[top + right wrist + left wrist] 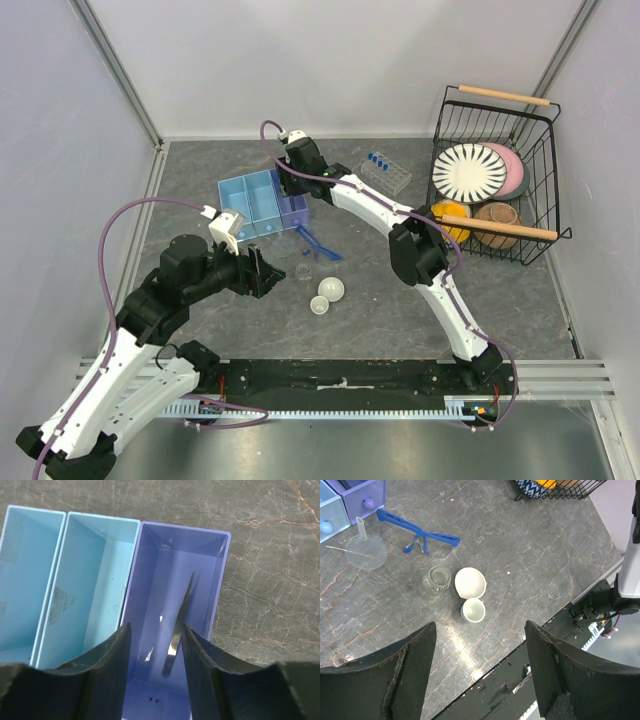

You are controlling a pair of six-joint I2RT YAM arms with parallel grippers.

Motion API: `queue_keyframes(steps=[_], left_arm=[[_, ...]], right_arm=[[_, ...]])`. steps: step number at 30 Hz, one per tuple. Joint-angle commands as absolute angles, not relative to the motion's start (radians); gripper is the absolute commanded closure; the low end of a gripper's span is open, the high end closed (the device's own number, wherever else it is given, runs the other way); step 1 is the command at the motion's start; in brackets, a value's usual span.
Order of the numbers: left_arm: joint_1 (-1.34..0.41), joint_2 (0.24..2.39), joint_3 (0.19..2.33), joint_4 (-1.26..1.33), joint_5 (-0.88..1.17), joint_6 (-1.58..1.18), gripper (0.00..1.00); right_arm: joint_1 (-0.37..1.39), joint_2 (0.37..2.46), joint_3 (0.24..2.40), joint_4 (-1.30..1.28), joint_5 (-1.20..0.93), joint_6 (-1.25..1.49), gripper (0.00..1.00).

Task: Organize the chemistry lab equipment

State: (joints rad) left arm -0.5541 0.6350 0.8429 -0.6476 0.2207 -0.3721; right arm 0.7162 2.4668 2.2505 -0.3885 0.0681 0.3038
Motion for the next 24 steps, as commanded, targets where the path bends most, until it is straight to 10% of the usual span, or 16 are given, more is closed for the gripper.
queue_keyframes(steps=[1,24], left_arm=[[-0.557,0.634,0.836,-0.609,0.244,-0.328,0.22],[-0.557,0.663,0.864,-0.624,0.224,-0.316,0.14]], right_arm=[[0.718,2.49,2.306,-0.399,0.074,0.311,0.46],[0.736,1.931,1.673,-0.466,0.218,0.137,0.46]])
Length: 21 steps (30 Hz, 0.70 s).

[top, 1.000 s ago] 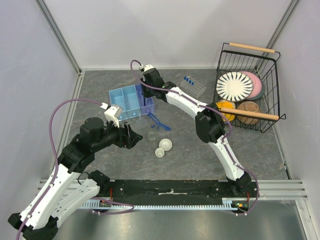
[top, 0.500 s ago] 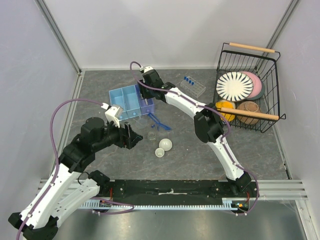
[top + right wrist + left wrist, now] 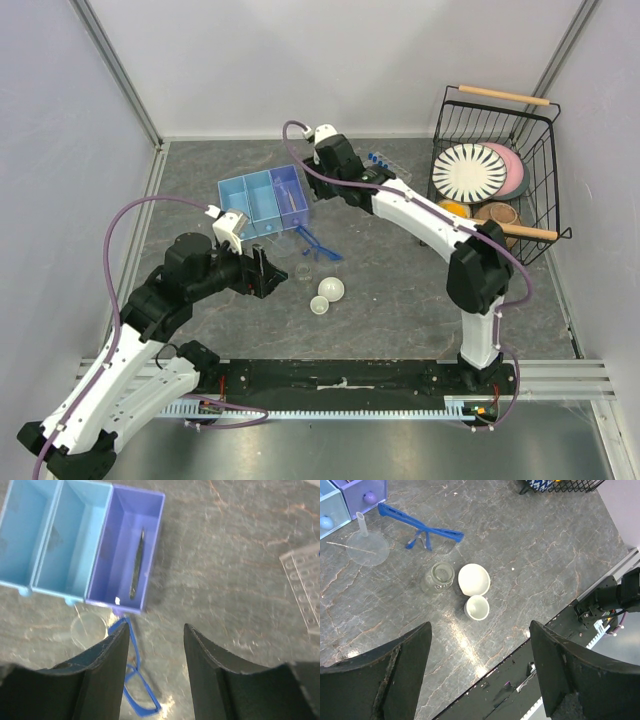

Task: Organize the chemistry lab equipment

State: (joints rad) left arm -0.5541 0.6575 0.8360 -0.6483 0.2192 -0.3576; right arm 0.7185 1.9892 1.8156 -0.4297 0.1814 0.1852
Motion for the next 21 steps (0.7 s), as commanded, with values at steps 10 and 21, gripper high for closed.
queue_keyframes(steps=[10,21], left_arm=[[-0.557,0.66,0.871,-0.624,0.236,-0.351,0.14],[-0.557,0.655,0.871,-0.632,0.233,-0.356,0.15]], right_arm=[[0.767,1.925,1.546,-0.44,0.079,0.014,0.45],[0.767,1.979,1.502,-0.399,-0.077,0.006,0.45]])
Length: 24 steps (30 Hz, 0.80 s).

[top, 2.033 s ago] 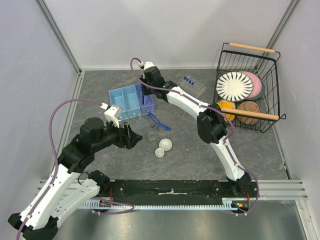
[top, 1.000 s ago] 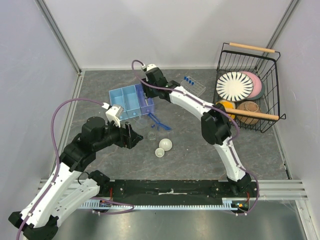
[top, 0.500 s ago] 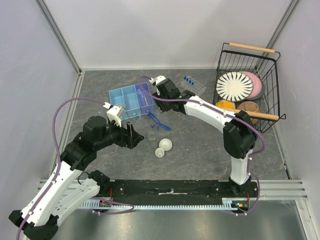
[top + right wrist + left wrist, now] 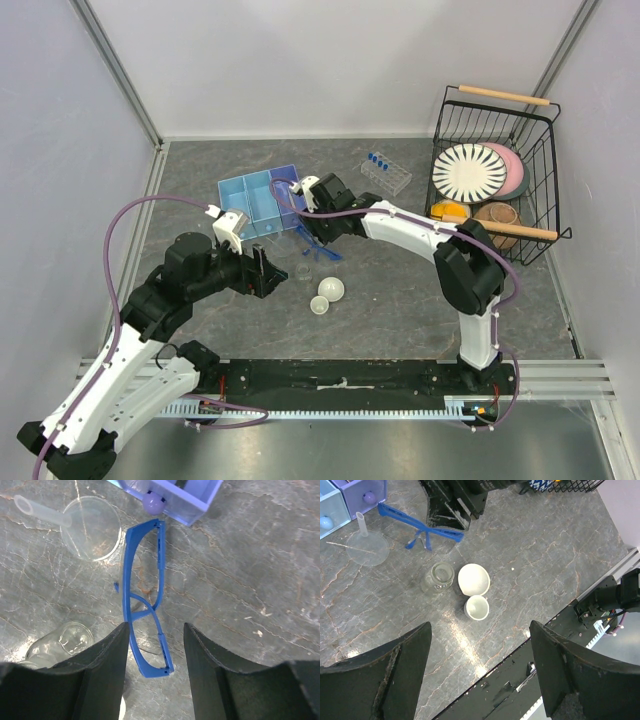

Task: Organize the chemistry lab equipment

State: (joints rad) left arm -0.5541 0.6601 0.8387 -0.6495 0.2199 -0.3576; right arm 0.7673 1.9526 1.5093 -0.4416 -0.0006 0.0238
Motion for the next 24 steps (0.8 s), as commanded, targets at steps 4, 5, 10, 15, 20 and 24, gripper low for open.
queue_keyframes(steps=[4,5,10,15,20,24], left_arm=[[-0.557,0.661,0.867,-0.627,0.233,-0.356,0.15],[-0.557,0.66,0.867,-0.626,0.235,-0.356,0.15],[-0.558,0.664,0.859,-0.621,0.236,-0.356,0.15],[-0.557,0.664,0.856,-0.62,0.235,-0.353,0.15],[-0.557,0.66,0.854,-0.621,0.23,-0.351,0.15],[-0.557,0.661,0.851,-0.62,0.227,-0.35,0.15]], right_arm=[[0.765,1.999,1.497,-0.39,-0.113,0.012,0.45],[0.765,2.0,1.496,-0.385,-0.115,0.012,0.45],[0.765,2.02,1.496,-0.383,-0.132,0.014,0.46],[0.765,2.04,1.499,-0.382,-0.144,0.018,0.63],[0.765,2.051,1.5,-0.382,-0.164,0.023,0.74],[0.765,2.043,1.497,-0.385,-0.16,0.028,1.0]])
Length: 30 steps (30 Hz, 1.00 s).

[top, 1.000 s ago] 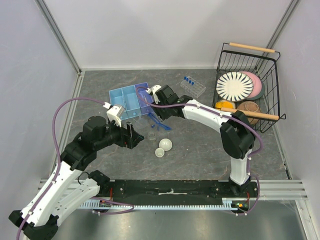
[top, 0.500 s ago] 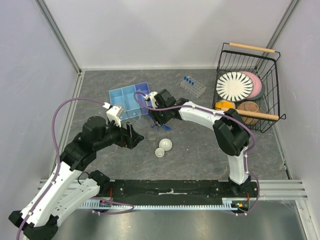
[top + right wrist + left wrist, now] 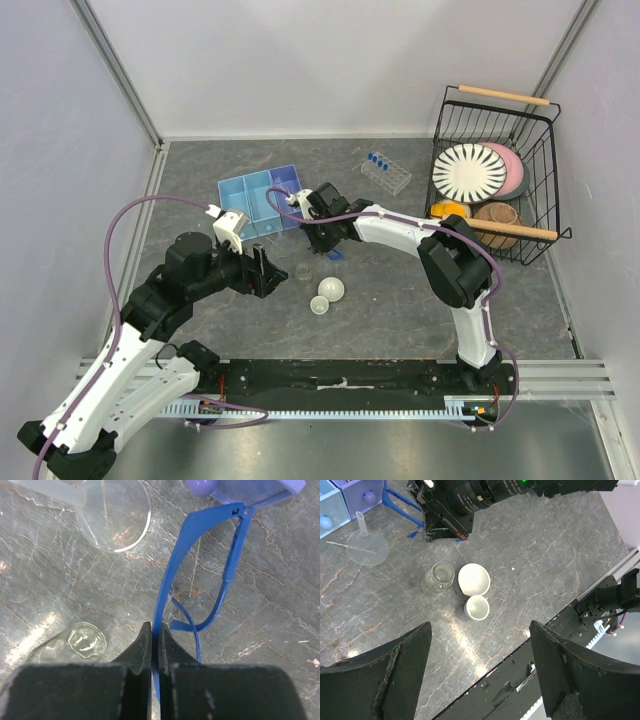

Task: Organize the chemistry lab equipment

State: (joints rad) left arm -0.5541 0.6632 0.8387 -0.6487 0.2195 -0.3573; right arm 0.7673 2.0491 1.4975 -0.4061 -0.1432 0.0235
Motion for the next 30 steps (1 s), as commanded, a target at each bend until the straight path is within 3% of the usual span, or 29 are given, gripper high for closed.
queue_keyframes(steps=[1,17,30], left_arm=[[-0.558,0.66,0.851,-0.62,0.227,-0.35,0.15],[-0.557,0.666,0.854,-0.609,0.242,-0.356,0.15],[-0.557,0.65,0.85,-0.615,0.235,-0.351,0.15]], right_arm=[[0.765,2.042,1.499,-0.393,-0.155,0.029,1.0],[0.781,1.887,1.756,-0.574,0.055,0.107,1.0],[0.779,2.204,2.12,-0.418,0.055,0.241,1.0]])
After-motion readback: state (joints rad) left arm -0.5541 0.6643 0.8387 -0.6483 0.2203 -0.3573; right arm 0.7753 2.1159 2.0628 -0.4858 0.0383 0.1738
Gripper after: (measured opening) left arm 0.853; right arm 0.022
